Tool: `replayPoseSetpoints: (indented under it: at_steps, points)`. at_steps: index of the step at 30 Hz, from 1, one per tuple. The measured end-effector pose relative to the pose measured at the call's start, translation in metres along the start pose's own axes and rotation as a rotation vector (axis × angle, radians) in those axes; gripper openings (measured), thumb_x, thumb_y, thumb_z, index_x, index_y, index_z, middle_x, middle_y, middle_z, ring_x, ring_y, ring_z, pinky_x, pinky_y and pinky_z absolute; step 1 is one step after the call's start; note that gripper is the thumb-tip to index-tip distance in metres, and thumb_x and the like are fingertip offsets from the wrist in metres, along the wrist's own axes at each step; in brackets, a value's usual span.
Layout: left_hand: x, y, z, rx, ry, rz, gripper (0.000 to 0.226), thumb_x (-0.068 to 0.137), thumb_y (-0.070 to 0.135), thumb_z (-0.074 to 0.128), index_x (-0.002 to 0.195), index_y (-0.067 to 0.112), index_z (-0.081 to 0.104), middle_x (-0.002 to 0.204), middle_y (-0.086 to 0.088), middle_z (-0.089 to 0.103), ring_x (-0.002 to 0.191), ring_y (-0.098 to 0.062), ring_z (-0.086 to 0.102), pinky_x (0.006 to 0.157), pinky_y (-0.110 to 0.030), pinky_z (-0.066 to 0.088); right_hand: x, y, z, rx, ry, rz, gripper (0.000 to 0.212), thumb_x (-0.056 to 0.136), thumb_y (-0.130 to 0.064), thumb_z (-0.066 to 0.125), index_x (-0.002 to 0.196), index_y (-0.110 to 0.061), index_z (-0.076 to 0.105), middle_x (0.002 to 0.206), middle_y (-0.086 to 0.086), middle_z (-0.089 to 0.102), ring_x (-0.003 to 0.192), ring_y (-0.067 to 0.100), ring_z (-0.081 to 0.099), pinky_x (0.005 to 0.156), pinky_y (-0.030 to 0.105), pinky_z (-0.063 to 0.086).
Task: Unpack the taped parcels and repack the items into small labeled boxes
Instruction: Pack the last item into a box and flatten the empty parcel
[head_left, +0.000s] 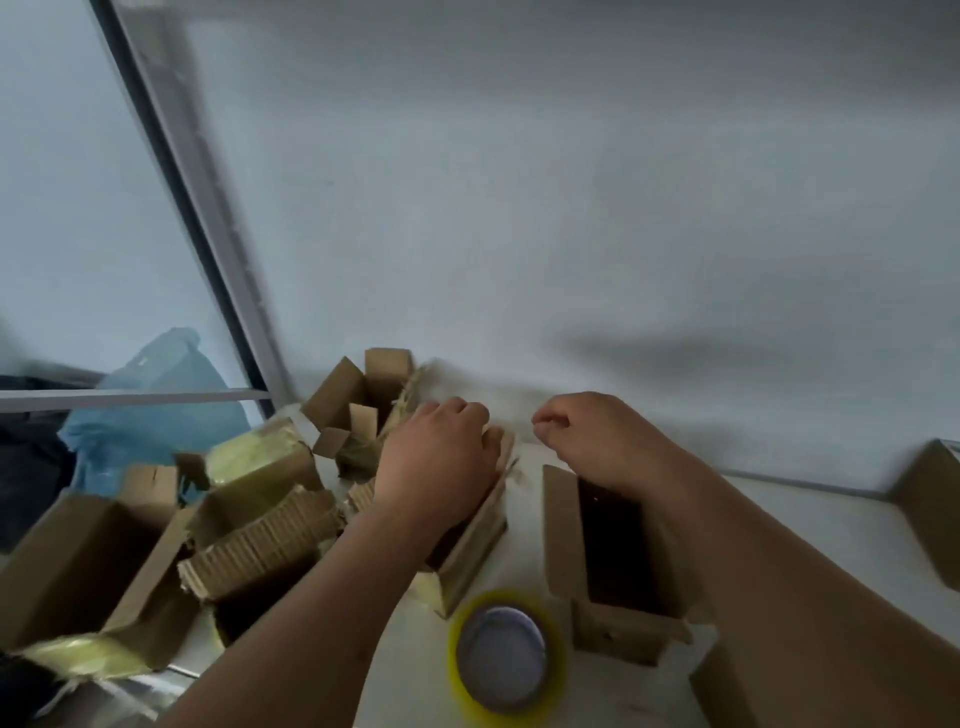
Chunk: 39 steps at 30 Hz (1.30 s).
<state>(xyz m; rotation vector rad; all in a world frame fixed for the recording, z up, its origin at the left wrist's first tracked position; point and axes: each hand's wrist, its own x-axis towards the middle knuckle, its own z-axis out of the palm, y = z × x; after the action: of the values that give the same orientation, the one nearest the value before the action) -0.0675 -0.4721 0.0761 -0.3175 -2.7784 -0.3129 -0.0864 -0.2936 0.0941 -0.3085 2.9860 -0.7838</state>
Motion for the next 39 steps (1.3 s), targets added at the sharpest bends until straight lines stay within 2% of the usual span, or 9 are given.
replayPoseSetpoints:
  at_steps: [7,10,13,16,22,26,30,35,39]
  points:
    - [0.057,-0.039,0.019,0.060,-0.117,0.049,0.030,0.105,0.030,0.036,0.113,0.016,0.061,0.114,-0.001,0.059,0.106,-0.020,0.055,0.086,-0.033,0.047,0.106,0.023,0.055,-0.033,-0.042,0.190,0.023,0.095,-0.027,0.055,0.102,-0.013,0.072,0.106,0.004,0.069,0.094,0.019,0.062,0.086,0.034,0.052]
    - [0.063,-0.053,0.037,-0.074,-0.191,-0.027,0.025,0.102,0.026,0.039,0.111,0.016,0.061,0.110,-0.001,0.059,0.091,-0.015,0.051,0.080,-0.032,0.047,0.130,0.027,0.072,0.009,-0.138,0.281,0.027,0.096,-0.029,0.057,0.107,-0.009,0.071,0.097,0.006,0.067,0.080,0.020,0.060,0.074,0.032,0.050]
    - [0.066,-0.068,0.047,-0.114,-0.211,-0.085,0.021,0.101,0.033,0.043,0.100,0.020,0.059,0.100,0.002,0.061,0.086,-0.013,0.056,0.076,-0.031,0.051,0.147,0.026,0.086,0.039,-0.209,0.303,0.025,0.098,-0.026,0.053,0.113,-0.013,0.068,0.111,0.003,0.064,0.094,0.023,0.062,0.079,0.034,0.054]
    - [0.065,-0.077,0.050,-0.107,-0.220,-0.089,0.025,0.101,0.037,0.043,0.103,0.019,0.061,0.101,0.002,0.063,0.084,-0.012,0.056,0.071,-0.028,0.043,0.159,0.024,0.105,0.103,-0.252,0.299,0.022,0.097,-0.027,0.056,0.114,-0.015,0.062,0.114,0.008,0.063,0.086,0.023,0.060,0.074,0.035,0.055]
    - [0.059,-0.082,0.061,-0.176,-0.233,-0.114,0.027,0.102,0.040,0.043,0.109,0.022,0.061,0.096,0.007,0.059,0.079,-0.005,0.053,0.069,-0.023,0.040,0.172,0.033,0.122,-0.298,-0.287,0.231,0.022,0.094,-0.024,0.061,0.097,-0.003,0.066,0.101,0.015,0.063,0.085,0.021,0.051,0.073,0.027,0.042]
    - [0.057,-0.079,0.058,-0.190,-0.203,-0.133,0.027,0.101,0.040,0.043,0.110,0.023,0.062,0.094,0.009,0.057,0.077,-0.004,0.050,0.061,-0.021,0.034,0.163,0.041,0.115,-0.276,-0.252,0.212,0.039,0.093,-0.029,0.063,0.128,-0.010,0.060,0.131,0.012,0.057,0.115,0.027,0.057,0.092,0.032,0.047]
    - [0.051,-0.076,0.052,-0.174,-0.203,-0.115,0.031,0.101,0.041,0.042,0.115,0.022,0.062,0.110,0.004,0.063,0.091,-0.009,0.056,0.075,-0.024,0.042,0.153,0.041,0.125,-0.229,-0.306,0.076,0.060,0.095,-0.019,0.058,0.150,-0.026,0.034,0.150,0.011,0.037,0.132,0.029,0.044,0.102,0.029,0.039]
    - [0.046,-0.071,0.051,-0.199,-0.182,-0.108,0.031,0.101,0.042,0.044,0.113,0.022,0.064,0.109,0.005,0.063,0.092,-0.010,0.057,0.075,-0.025,0.044,0.142,0.037,0.117,-0.317,-0.319,0.100,0.033,0.094,-0.009,0.054,0.126,-0.013,0.060,0.130,0.011,0.058,0.114,0.025,0.057,0.082,0.025,0.041]
    - [0.045,-0.061,0.051,-0.202,-0.173,-0.108,0.030,0.100,0.042,0.045,0.112,0.023,0.065,0.108,0.005,0.065,0.092,-0.009,0.057,0.073,-0.025,0.041,0.129,0.045,0.101,-0.270,-0.381,0.148,0.064,0.089,-0.009,0.065,0.146,-0.017,0.039,0.131,0.014,0.058,0.084,0.019,0.058,0.055,0.021,0.045]
